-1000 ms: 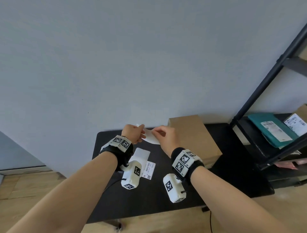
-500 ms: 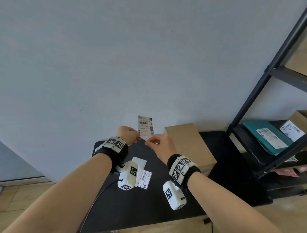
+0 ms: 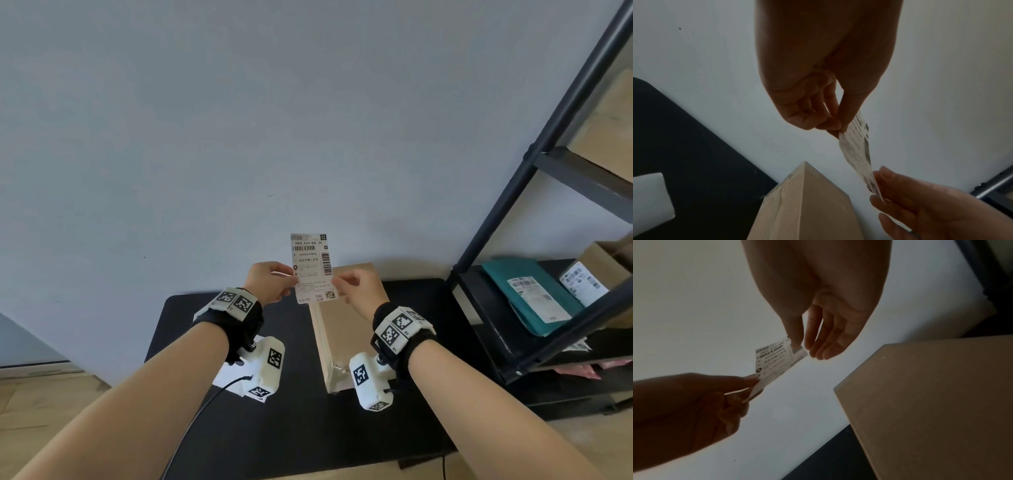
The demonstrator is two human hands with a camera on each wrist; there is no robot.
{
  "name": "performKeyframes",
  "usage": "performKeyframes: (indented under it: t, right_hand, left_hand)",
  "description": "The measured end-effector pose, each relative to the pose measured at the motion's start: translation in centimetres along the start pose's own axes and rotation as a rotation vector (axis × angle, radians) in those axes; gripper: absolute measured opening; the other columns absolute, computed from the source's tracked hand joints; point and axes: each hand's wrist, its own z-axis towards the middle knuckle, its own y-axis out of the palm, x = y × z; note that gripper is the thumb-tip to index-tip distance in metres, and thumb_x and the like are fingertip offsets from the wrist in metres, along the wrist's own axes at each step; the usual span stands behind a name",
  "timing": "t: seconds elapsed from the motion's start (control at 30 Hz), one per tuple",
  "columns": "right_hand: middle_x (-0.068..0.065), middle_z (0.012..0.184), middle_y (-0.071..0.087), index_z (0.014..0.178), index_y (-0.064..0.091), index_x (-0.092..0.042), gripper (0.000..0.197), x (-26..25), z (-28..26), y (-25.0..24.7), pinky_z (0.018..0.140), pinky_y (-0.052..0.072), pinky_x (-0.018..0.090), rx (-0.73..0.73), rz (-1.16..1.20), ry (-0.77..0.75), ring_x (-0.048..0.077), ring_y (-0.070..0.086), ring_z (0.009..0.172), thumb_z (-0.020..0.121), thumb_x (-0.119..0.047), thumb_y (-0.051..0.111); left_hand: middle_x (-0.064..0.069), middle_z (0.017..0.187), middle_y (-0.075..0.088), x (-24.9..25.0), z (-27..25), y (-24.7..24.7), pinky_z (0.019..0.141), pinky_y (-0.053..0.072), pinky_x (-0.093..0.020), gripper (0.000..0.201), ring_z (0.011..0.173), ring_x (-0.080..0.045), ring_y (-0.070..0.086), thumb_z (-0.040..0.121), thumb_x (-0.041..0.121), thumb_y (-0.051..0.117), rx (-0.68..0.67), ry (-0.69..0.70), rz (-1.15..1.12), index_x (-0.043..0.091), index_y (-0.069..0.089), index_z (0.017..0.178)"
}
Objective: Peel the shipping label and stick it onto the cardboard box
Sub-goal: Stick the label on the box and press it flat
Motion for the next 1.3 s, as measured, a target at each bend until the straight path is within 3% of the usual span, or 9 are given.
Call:
performKeyframes:
  t: [0.17,0.3,0.47,0.63,0.73,0.8,0.93,1.03,1.3]
  right_hand:
    - [0.011,0.092,0.067,0.079,0.06,-0.015,0.012,2.1,1.1,-2.7,0.068,0.055,0.024,-0.053,0.069,0.083,0.018,0.066,0.076,0.083,-0.007,0.068]
    - [0.011,0.086,0.066,0.073,0.06,-0.014,0.018,3.9,1.7,-4.4,0.057,0.052,0.016,-0.061,0.061,0.118,0.014,0.064,0.066,0.079,-0.001,0.071]
    - [0.007,0.082,0.068,0.073,0.06,-0.017,0.018,6.6,2.0,-6.3,0.072,0.057,0.027,-0.053,-0.001,0.173,0.015,0.066,0.069,0.078,-0.006,0.073]
    - [0.003,0.084,0.067,0.076,0.059,-0.019,0.018,8.6,2.3,-7.3,0.074,0.057,0.029,-0.085,-0.102,0.189,0.014,0.066,0.072,0.078,-0.01,0.074]
    - [0.002,0.082,0.067,0.078,0.059,-0.019,0.017,9.4,2.5,-7.3,0.078,0.057,0.032,-0.105,-0.187,0.179,0.015,0.066,0.073,0.077,-0.014,0.075]
    - [0.001,0.083,0.066,0.083,0.06,-0.017,0.016,9.6,2.5,-7.3,0.079,0.056,0.031,-0.117,-0.227,0.172,0.015,0.066,0.076,0.077,-0.016,0.075]
    - [-0.002,0.085,0.064,0.075,0.055,-0.023,0.02,9.4,2.5,-7.0,0.082,0.055,0.033,-0.126,-0.297,0.133,0.018,0.066,0.085,0.078,-0.019,0.074]
    - [0.001,0.088,0.066,0.068,0.051,-0.027,0.026,9.1,2.4,-6.8,0.083,0.055,0.036,-0.117,-0.343,0.112,0.02,0.067,0.088,0.078,-0.02,0.074]
    - [0.006,0.101,0.069,0.086,0.061,-0.015,0.014,8.6,2.3,-6.6,0.077,0.051,0.029,-0.117,-0.438,0.102,0.02,0.064,0.091,0.079,-0.019,0.072]
  left_hand:
    - [-0.001,0.071,0.062,0.1,0.3,3.4,0.048,0.045,-0.016,0.009,0.048,-0.006,0.055,0.086,0.009,0.067,-0.04,-0.007,0.018,0.007,0.063,0.093]
    - [-0.003,0.073,0.061,-0.6,0.7,6.1,0.048,0.043,-0.018,0.008,0.054,-0.011,0.053,0.085,0.007,0.067,-0.039,-0.048,0.012,0.008,0.061,0.091]
    - [-0.004,0.067,0.06,-1.9,0.6,9.3,0.054,0.046,-0.022,0.016,0.053,-0.013,0.052,0.083,0.003,0.068,-0.018,-0.067,0.019,0.013,0.06,0.074]
    - [0.0,0.066,0.059,-2.9,0.8,11.9,0.056,0.049,-0.022,0.014,0.056,-0.012,0.054,0.079,0.005,0.073,0.031,-0.11,0.069,0.01,0.062,0.085]
    - [-0.001,0.075,0.062,-3.4,1.1,13.0,0.08,0.056,-0.036,0.024,0.078,-0.023,0.064,0.074,0.009,0.079,0.096,-0.162,0.099,0.012,0.058,0.083]
    - [-0.007,0.085,0.065,-3.8,1.1,13.5,0.087,0.056,-0.043,0.031,0.09,-0.031,0.068,0.071,0.01,0.081,0.142,-0.193,0.094,0.016,0.05,0.075]
    - [-0.007,0.091,0.063,-4.1,1.1,13.9,0.085,0.056,-0.043,0.038,0.092,-0.03,0.069,0.069,0.014,0.082,0.228,-0.214,0.125,0.019,0.045,0.071]
    - [-0.004,0.092,0.06,-4.2,1.3,13.9,0.082,0.054,-0.035,0.034,0.087,-0.024,0.063,0.07,0.018,0.082,0.252,-0.208,0.179,0.015,0.05,0.081]
    - [-0.001,0.094,0.058,-4.4,1.6,14.2,0.075,0.045,-0.028,0.034,0.086,-0.017,0.055,0.072,0.018,0.08,0.273,-0.188,0.234,0.013,0.051,0.089]
